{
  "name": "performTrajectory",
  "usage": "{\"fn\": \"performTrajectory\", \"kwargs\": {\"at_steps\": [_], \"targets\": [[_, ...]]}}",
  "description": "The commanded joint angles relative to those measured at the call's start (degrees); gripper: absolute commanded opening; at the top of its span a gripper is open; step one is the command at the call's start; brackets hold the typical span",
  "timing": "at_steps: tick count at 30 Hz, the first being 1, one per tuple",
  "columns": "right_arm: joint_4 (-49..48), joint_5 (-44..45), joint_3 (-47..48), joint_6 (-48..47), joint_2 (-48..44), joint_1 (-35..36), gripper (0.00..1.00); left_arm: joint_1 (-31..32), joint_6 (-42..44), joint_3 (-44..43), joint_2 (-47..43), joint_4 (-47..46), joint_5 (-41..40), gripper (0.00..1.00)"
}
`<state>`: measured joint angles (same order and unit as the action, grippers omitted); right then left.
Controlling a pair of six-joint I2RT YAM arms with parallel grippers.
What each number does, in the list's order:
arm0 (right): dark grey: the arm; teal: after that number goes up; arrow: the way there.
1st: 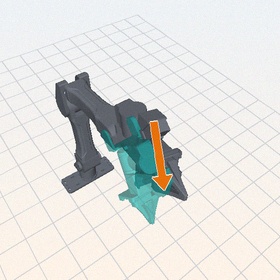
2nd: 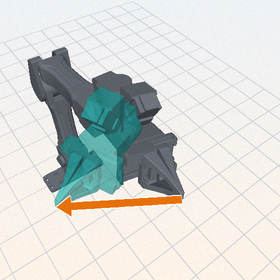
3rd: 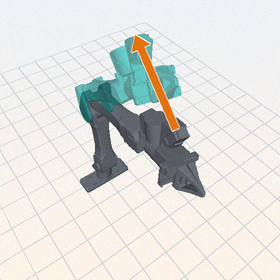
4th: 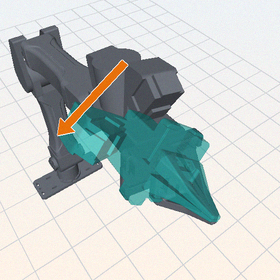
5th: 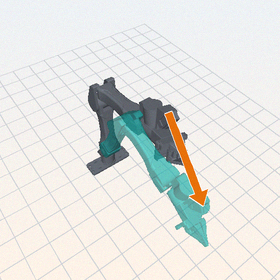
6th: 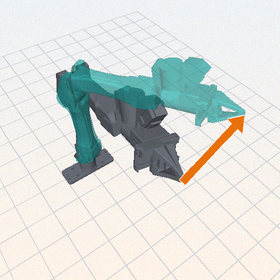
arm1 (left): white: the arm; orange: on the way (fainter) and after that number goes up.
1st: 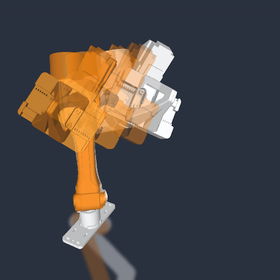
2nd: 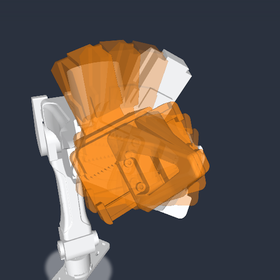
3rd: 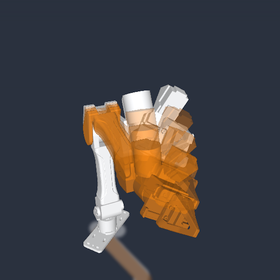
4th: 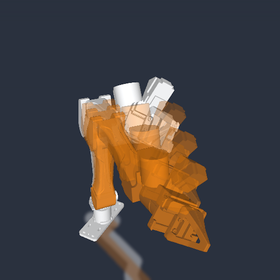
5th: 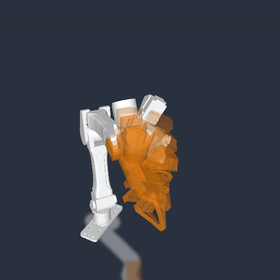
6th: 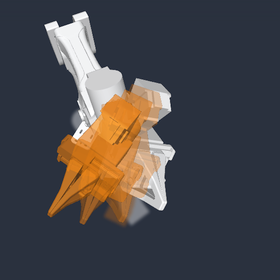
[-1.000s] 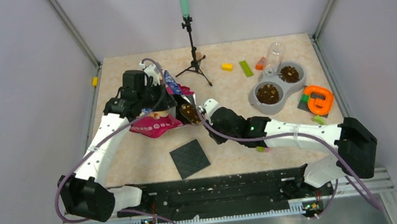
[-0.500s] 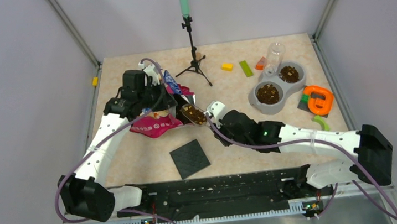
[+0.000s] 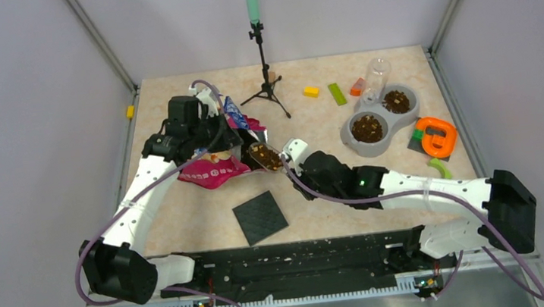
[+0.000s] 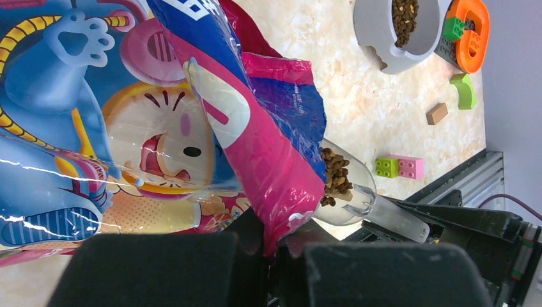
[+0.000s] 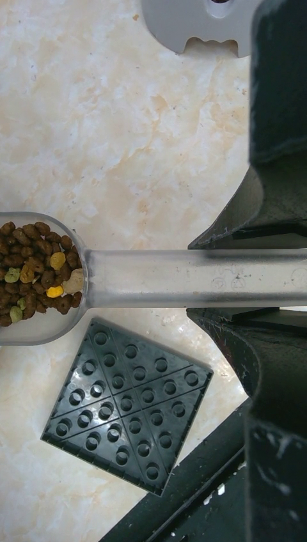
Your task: Serve the pet food
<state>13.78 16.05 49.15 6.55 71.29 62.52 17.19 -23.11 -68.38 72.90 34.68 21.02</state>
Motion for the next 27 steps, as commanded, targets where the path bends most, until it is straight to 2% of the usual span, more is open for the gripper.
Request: {"fn": "performTrajectory", "kwargs": {"at_steps": [1, 14, 27], "targets": [[-4.4, 1.1, 1.9, -0.7, -0.8, 0.7, 0.0, 0.4, -1.4, -2.9, -1.6, -5.4, 2.2, 0.0], [4.8, 4.4, 6.6, -0.7, -7.0, 0.7, 0.0, 0.3, -3.0, -7.6, 1.1, -3.1, -0.8, 0.0], [15.8, 12.1, 7.9, 4.4, -12.8, 0.7, 0.0, -0.1, -3.5, -6.0, 0.1, -3.2, -3.8, 0.0]]}}
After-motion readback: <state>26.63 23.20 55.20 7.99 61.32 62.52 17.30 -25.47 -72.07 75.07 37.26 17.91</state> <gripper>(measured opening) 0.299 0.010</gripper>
